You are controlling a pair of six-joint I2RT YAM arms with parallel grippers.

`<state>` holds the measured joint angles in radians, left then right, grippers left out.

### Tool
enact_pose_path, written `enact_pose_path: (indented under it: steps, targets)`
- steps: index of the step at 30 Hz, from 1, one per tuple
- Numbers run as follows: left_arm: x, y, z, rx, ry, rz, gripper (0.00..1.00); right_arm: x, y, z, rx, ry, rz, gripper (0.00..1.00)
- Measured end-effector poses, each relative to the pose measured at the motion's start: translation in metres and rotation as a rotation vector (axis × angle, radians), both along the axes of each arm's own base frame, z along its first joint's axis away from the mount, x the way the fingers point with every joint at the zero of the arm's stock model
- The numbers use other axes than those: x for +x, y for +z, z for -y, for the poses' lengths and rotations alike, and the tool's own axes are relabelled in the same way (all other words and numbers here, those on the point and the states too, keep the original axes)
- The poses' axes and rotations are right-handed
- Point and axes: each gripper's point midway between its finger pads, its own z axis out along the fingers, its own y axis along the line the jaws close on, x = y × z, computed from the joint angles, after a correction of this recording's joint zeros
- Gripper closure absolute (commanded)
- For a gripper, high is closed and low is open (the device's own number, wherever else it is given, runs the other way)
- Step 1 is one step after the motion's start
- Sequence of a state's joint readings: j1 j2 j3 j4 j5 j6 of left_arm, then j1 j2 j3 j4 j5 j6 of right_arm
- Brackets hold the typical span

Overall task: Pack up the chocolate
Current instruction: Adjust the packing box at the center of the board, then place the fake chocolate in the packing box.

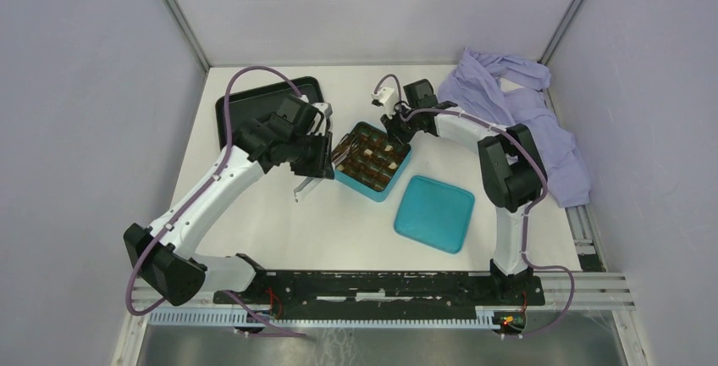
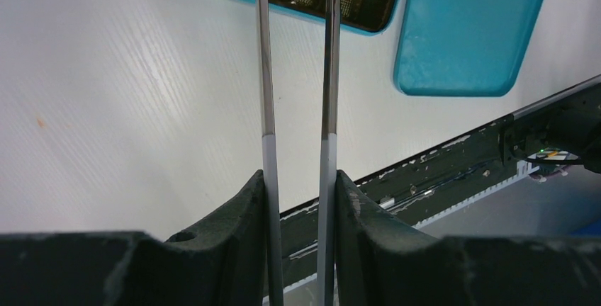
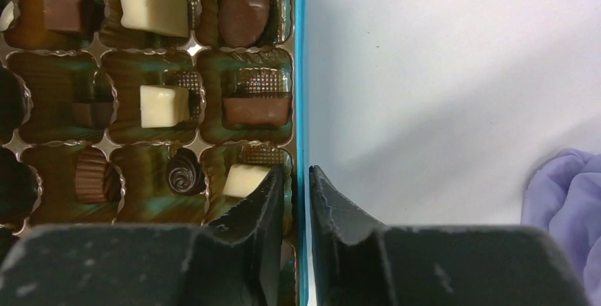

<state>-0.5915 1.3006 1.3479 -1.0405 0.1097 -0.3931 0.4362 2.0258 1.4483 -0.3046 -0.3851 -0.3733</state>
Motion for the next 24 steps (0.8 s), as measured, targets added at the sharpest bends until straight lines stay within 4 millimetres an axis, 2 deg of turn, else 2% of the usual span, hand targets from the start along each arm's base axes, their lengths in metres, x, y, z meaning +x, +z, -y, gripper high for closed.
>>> enact_pose_path:
  steps: [5,8,12,15,18,21,24]
  targets:
    - [-0.006,-0.014,-0.003,0.021,-0.002,-0.036,0.83,-0.001,0.001,-0.001,0.023,0.000,-0.017,0.35]
    - [-0.006,-0.014,-0.003,0.020,-0.003,-0.038,0.83,-0.002,0.008,0.000,0.035,0.003,-0.011,0.21]
    - [-0.006,-0.014,-0.003,0.018,-0.004,-0.037,0.83,0.003,0.031,0.006,0.069,0.002,0.025,0.12]
    - [-0.007,-0.017,-0.002,0.020,-0.007,-0.046,0.82,0.003,0.053,0.017,0.105,-0.003,0.060,0.07]
    - [-0.008,-0.023,-0.001,0.029,-0.010,-0.065,0.81,-0.001,0.067,0.031,0.134,-0.012,0.083,0.05]
    - [-0.009,-0.030,-0.001,0.041,-0.015,-0.086,0.78,-0.008,0.068,0.044,0.145,-0.023,0.081,0.04]
    - [-0.009,-0.033,-0.001,0.047,-0.015,-0.095,0.75,-0.016,0.060,0.054,0.147,-0.032,0.059,0.03]
